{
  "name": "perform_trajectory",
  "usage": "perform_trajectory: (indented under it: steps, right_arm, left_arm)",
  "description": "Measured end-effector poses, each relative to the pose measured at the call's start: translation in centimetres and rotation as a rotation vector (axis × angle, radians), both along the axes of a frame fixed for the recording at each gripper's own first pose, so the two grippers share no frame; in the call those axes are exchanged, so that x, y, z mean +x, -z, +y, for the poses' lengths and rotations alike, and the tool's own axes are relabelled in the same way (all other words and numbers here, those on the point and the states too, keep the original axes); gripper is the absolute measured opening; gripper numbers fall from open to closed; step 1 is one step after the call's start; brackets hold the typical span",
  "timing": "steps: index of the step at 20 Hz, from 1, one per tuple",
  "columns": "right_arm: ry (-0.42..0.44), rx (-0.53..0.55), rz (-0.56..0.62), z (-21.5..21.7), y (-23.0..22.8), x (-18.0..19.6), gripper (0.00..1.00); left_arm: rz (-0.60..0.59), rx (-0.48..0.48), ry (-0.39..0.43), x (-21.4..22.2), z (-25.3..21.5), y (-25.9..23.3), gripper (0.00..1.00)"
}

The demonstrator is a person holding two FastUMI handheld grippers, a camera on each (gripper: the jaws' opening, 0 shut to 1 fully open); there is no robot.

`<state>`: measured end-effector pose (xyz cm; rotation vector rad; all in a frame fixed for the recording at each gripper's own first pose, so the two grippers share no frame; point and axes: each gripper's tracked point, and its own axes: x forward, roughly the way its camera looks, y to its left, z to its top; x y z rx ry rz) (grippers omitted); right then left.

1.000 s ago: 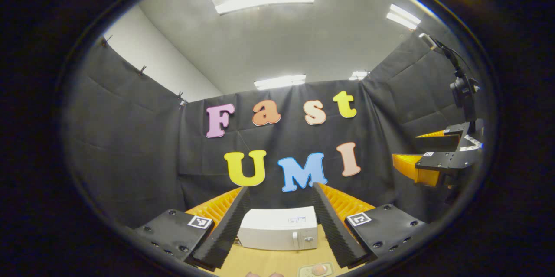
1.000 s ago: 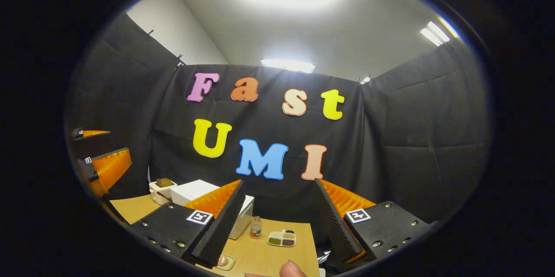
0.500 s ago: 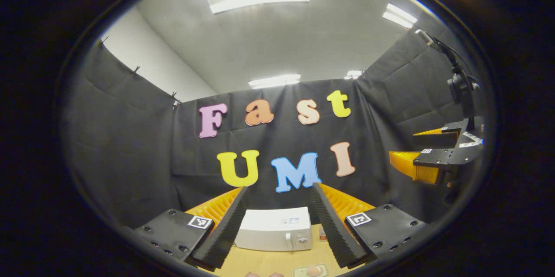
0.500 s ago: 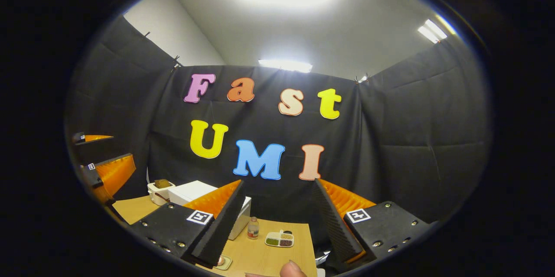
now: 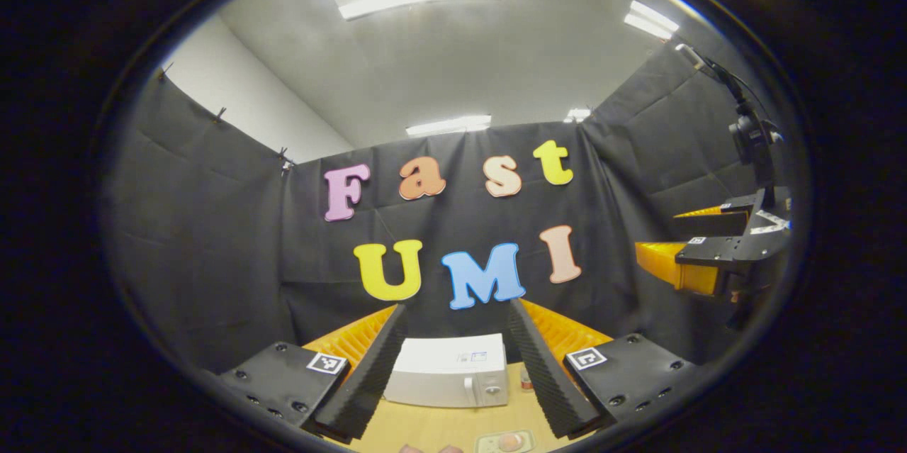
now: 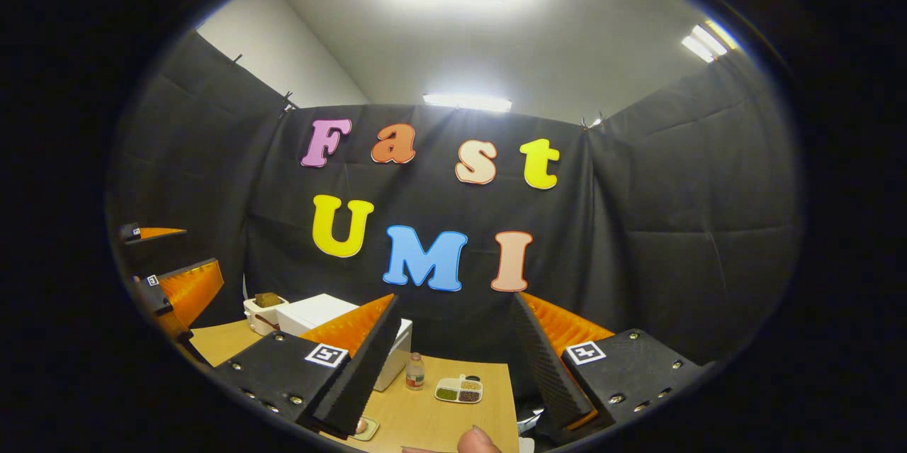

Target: Open the microwave oven with the left hand, put the food in, and close the microwave oven.

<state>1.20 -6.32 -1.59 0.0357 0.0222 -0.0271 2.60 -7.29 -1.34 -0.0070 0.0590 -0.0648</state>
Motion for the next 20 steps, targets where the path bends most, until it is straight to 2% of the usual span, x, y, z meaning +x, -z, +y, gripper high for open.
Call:
perform_trajectory:
  steps: [7,11,15,20]
  right_arm:
    - [-0.037,-0.006,0.035,-2.3,2.3,0.7,0.96]
    - [-0.058,0.003,0.000,-2.9,3.5,1.4,0.96]
    - [-0.110,-0.019,-0.034,-1.6,3.5,1.2,0.96]
    - [-0.099,0.010,-0.002,-1.1,4.2,3.0,0.96]
  left_arm:
    - [0.044,-0.020,-0.036,0.4,-2.4,1.4,0.99]
    - [0.089,0.007,-0.061,-0.6,-3.9,2.3,0.99]
    - [0.102,0.074,-0.063,-0.5,-4.8,2.5,0.97]
    - [0.100,0.050,-0.022,2.4,-5.8,4.5,0.99]
